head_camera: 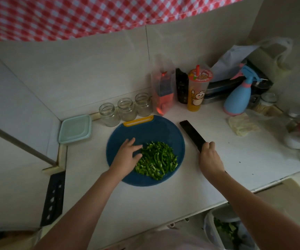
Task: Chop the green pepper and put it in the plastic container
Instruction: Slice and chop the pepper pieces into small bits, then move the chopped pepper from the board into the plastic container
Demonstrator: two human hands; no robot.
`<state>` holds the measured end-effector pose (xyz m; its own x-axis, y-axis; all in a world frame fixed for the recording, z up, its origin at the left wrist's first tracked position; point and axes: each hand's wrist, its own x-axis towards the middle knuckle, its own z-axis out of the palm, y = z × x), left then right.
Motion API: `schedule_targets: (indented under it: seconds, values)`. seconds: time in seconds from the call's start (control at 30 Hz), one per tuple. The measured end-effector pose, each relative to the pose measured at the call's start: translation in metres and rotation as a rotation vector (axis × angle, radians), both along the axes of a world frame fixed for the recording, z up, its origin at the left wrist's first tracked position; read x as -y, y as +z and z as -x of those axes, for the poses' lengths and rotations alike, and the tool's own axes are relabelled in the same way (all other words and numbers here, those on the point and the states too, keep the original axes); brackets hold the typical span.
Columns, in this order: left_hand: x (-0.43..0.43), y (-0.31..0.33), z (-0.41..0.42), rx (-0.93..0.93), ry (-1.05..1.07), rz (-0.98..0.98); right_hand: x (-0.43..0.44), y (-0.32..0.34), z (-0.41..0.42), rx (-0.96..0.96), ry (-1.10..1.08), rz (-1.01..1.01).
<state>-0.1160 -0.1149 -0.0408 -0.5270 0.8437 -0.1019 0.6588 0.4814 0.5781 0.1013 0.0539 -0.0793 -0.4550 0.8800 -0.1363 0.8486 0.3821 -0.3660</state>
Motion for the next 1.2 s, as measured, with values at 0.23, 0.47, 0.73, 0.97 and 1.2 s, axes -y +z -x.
schedule_targets:
  seconds: [0.23, 0.47, 0.73, 0.97, 1.2]
  values:
    - [0.001, -0.001, 0.021, 0.026, 0.269, -0.141, -0.009, 0.001, 0.013, 0.052, -0.010, 0.021]
    - [0.024, 0.004, 0.084, -0.142, 0.390, -0.075, -0.017, 0.002, 0.019, 0.143, 0.070, 0.012]
    - [0.070, 0.006, 0.152, -0.212, 0.467, 0.121, 0.004, 0.009, 0.061, -0.032, 0.252, -0.027]
    - [0.075, 0.003, 0.178, -0.283, 0.327, 0.289, 0.008, 0.014, 0.083, -0.072, 0.081, 0.139]
    - [0.074, 0.001, 0.197, -0.344, 0.183, 0.295, 0.008, 0.028, 0.103, 0.009, 0.024, 0.186]
